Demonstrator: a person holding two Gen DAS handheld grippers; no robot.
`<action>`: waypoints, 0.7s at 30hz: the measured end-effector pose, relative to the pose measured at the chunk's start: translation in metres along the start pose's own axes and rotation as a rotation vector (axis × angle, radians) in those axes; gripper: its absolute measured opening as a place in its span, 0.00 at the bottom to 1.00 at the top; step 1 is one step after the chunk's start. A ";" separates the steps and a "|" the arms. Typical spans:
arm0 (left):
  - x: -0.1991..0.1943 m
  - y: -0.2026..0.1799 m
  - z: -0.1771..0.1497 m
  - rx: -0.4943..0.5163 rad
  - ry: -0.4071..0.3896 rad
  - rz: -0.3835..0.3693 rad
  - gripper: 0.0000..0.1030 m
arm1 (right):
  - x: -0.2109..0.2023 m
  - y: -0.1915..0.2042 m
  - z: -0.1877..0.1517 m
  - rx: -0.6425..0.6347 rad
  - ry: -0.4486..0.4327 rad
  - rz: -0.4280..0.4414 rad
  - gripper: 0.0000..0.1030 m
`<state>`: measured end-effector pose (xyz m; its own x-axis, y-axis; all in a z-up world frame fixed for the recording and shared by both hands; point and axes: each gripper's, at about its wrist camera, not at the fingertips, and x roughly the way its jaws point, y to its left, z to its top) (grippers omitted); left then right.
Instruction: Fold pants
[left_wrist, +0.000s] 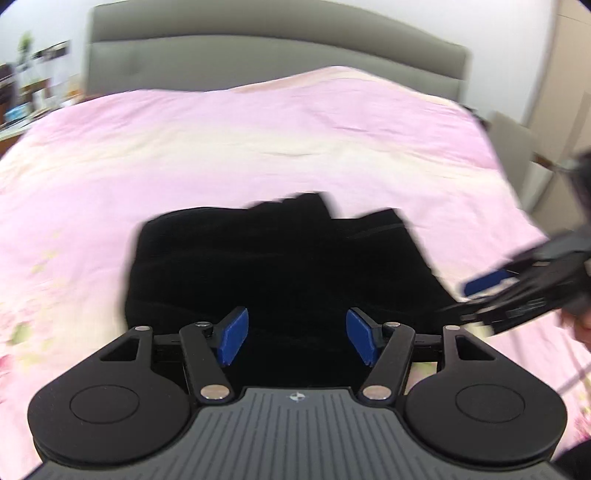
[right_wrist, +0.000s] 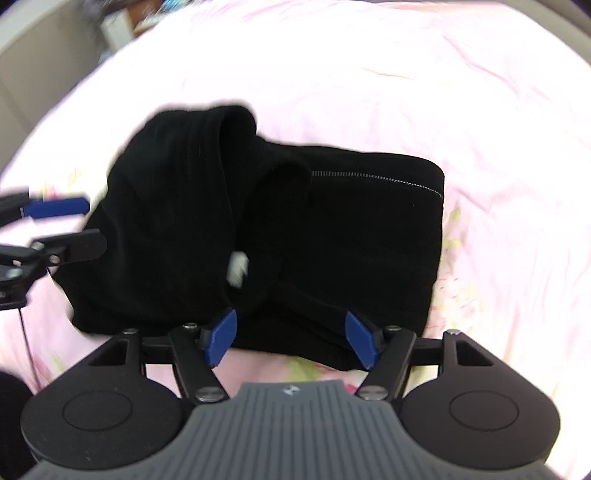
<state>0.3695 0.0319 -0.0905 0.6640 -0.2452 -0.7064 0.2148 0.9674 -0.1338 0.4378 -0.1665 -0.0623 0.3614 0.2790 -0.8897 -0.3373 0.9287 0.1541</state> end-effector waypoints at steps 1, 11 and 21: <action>0.002 0.002 0.011 -0.016 0.006 0.022 0.67 | -0.002 -0.001 0.003 0.044 -0.011 0.017 0.64; 0.003 0.037 -0.001 -0.122 0.066 0.091 0.63 | 0.015 0.002 0.032 0.292 -0.070 0.176 0.65; 0.035 0.047 -0.005 -0.069 0.141 0.084 0.59 | 0.048 0.019 0.098 0.286 -0.160 0.171 0.65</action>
<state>0.3993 0.0686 -0.1249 0.5692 -0.1568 -0.8071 0.1103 0.9873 -0.1140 0.5337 -0.1118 -0.0601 0.4601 0.4499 -0.7654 -0.1559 0.8897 0.4292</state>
